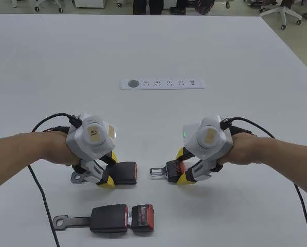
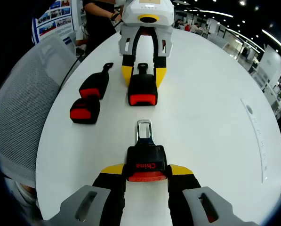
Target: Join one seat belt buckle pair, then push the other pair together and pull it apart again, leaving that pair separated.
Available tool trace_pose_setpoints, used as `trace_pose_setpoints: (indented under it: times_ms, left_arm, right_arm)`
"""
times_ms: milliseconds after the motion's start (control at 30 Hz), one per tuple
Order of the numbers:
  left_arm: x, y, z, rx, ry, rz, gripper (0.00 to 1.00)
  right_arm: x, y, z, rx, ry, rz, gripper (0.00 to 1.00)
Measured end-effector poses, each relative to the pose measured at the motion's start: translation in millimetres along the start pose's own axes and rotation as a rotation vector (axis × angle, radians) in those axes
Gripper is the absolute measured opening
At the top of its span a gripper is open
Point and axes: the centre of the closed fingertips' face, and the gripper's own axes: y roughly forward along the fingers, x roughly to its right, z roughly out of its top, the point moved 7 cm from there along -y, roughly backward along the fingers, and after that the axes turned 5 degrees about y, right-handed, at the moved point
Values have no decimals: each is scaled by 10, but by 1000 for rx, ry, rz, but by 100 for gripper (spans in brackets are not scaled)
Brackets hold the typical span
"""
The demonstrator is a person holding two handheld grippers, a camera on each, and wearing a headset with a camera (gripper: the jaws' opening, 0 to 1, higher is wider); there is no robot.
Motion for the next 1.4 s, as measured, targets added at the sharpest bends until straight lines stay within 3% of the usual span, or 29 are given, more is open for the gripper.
trace_pose_setpoints:
  times_ms: [767,900,1133,1400]
  left_arm:
    - [-13,7,-23,2,12,4,33]
    - [-14,2,-27,6,1,12,35]
    - [-13,-12,-43,4,-5,40,39]
    - [-5,-101,-92,31,-46,67,40]
  right_arm:
    - [-16,-57,-111,-18,16,-15,33]
    - [-13,-48,-118,-12,21,-27,41]
    - [-9,-89,-129,-5,24,-35,45]
    - [-26,-142,-190,-25,23,-42,51]
